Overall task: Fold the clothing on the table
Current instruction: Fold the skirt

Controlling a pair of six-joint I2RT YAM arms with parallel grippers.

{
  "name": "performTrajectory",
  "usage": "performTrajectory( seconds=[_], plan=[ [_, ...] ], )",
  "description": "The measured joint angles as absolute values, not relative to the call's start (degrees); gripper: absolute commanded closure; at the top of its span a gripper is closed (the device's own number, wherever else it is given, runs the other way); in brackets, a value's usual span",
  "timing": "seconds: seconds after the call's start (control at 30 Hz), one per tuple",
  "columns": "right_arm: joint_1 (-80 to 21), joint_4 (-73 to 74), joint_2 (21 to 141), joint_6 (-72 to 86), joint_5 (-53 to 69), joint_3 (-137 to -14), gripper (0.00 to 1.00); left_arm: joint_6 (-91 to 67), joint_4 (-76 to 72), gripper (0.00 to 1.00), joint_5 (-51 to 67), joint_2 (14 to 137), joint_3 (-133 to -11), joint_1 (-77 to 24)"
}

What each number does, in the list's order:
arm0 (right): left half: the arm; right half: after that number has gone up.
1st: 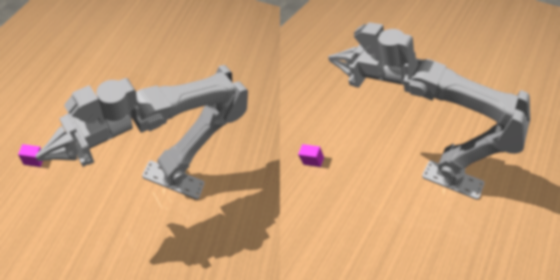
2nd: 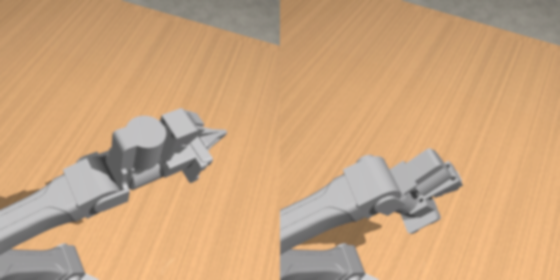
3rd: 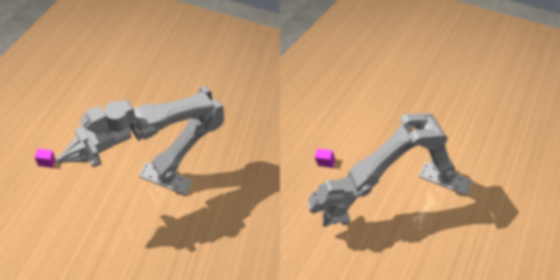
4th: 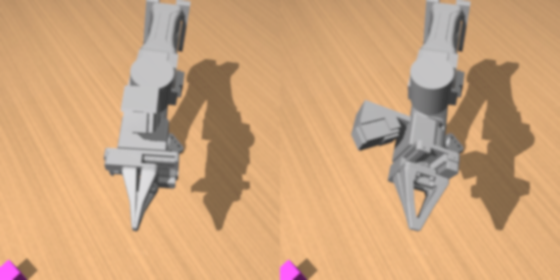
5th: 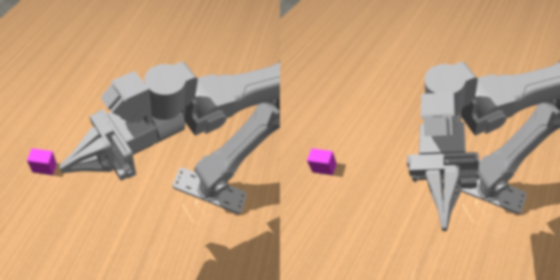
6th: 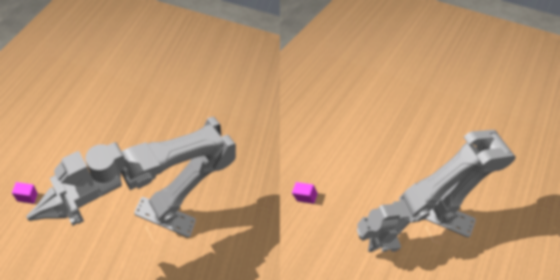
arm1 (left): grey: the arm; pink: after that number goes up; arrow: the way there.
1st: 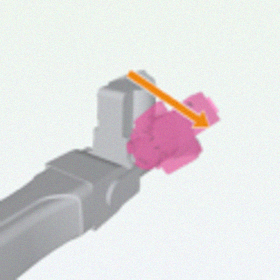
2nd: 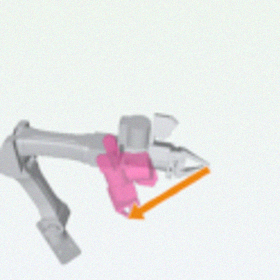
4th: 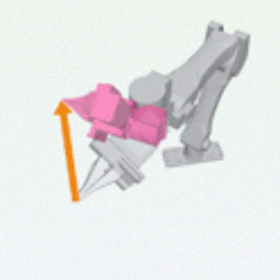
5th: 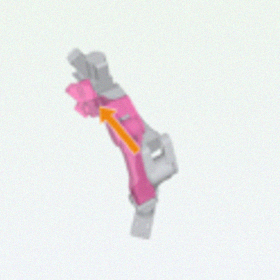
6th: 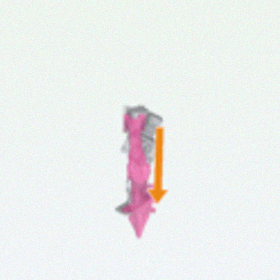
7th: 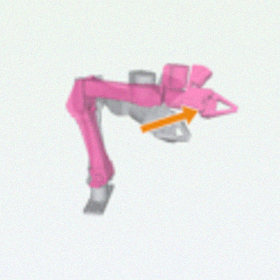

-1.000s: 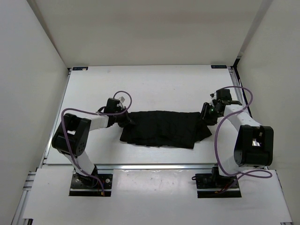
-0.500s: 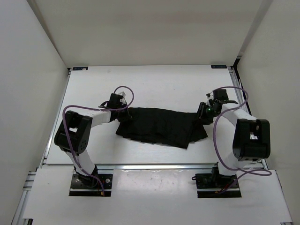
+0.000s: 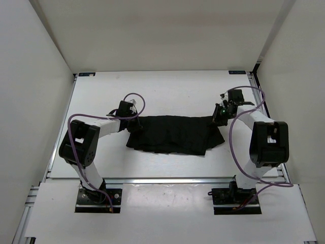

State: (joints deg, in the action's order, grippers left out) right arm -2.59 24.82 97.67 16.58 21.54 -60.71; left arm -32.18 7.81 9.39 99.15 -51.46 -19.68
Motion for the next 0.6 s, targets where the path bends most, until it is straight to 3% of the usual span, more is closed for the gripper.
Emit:
performTrajectory(
  seconds=[0.27, 0.5, 0.6],
  plan=[
    [-1.1, 27.4, 95.3, 17.5, 23.0, -67.4, 1.0, -31.7, 7.9, 1.0, 9.4, 99.2, -51.5, -19.4],
    [-0.8, 26.9, 100.9, 18.2, 25.6, -75.6, 0.99, -31.3, 8.1, 1.0, 9.5, 99.2, -51.6, -19.5],
    [-0.1, 24.4, 106.7, 19.4, 27.4, -78.3, 0.83, -31.3, 8.1, 1.0, 9.5, 99.2, -51.6, -20.0]
  ],
)
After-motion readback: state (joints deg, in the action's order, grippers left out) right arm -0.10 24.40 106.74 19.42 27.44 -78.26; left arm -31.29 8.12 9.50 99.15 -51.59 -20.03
